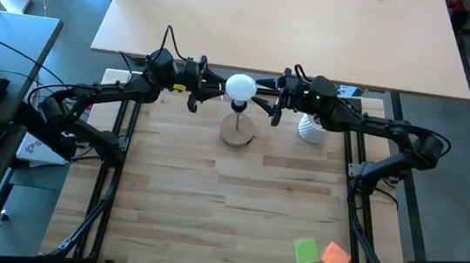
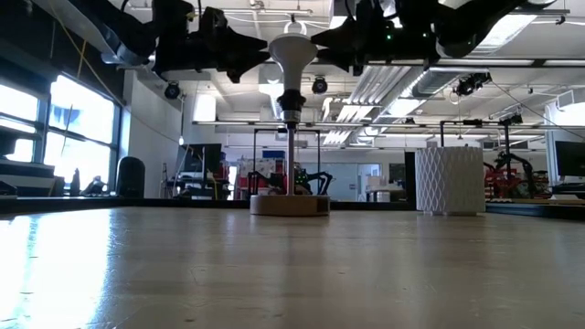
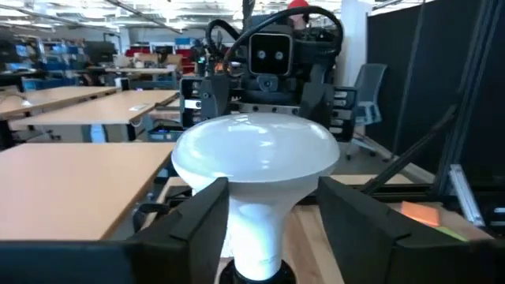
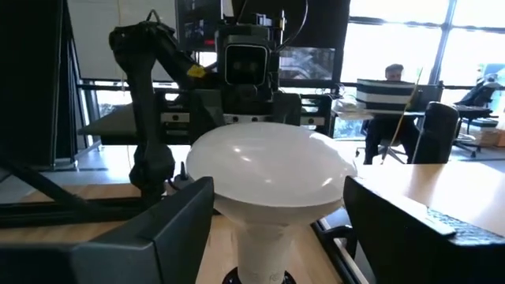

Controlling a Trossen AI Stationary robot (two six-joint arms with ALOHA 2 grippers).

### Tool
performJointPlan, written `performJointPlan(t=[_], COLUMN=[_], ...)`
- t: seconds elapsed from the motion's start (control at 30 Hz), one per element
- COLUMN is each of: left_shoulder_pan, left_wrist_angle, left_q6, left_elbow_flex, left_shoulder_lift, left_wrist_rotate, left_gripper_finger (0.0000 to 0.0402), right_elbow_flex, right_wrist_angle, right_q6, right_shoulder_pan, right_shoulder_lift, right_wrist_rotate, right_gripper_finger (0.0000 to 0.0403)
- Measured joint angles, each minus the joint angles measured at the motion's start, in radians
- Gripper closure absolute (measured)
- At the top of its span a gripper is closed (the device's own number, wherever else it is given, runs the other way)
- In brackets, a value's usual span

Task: Screw lightbulb
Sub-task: Remove the lightbulb from the lamp

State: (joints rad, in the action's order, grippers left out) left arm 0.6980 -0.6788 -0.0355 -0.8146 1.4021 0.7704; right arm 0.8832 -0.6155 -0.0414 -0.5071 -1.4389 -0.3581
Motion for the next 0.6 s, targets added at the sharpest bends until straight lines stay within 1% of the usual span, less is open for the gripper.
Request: performJointPlan(t=[0.13,0.3,0.4,0.5,0.57,0.6], left_shoulder_pan=[-0.025,-0.032,-0.039,-0.068,-0.094,-0.104], left_wrist_angle=[0.001,0.001,0.011,0.025,0.039,0.039], left_q6=[0.006,-0.012,-0.023,-0.023,-0.023,-0.014], left_elbow_flex=[0.000,0.000,0.000,-0.001,0.000,0.000], left_shoulder_lift=[0.000,0.000,-0.001,0.000,0.001,0.001], left_wrist_rotate=[-0.026,-0.020,0.008,0.067,0.094,0.088], left_gripper_finger=[0.0203,0.0202,0.0202,0.0202,0.0202,0.0202], right_elbow_flex=[0.004,0.006,0.006,0.011,0.005,0.005], right_wrist_angle=[0.005,0.019,0.032,0.047,0.084,0.083], right_q6=[0.001,0.004,0.021,0.027,0.042,0.046], right_shoulder_pan=[-0.020,-0.044,-0.063,-0.086,-0.097,-0.100], right_shoulder_lift=[-0.005,-0.005,-0.004,-0.009,-0.014,-0.014], right_wrist_rotate=[-0.020,-0.019,0.003,0.049,0.040,0.032], right_gripper_finger=[0.0123,0.0123,0.0123,0.0123,0.0123,0.0124])
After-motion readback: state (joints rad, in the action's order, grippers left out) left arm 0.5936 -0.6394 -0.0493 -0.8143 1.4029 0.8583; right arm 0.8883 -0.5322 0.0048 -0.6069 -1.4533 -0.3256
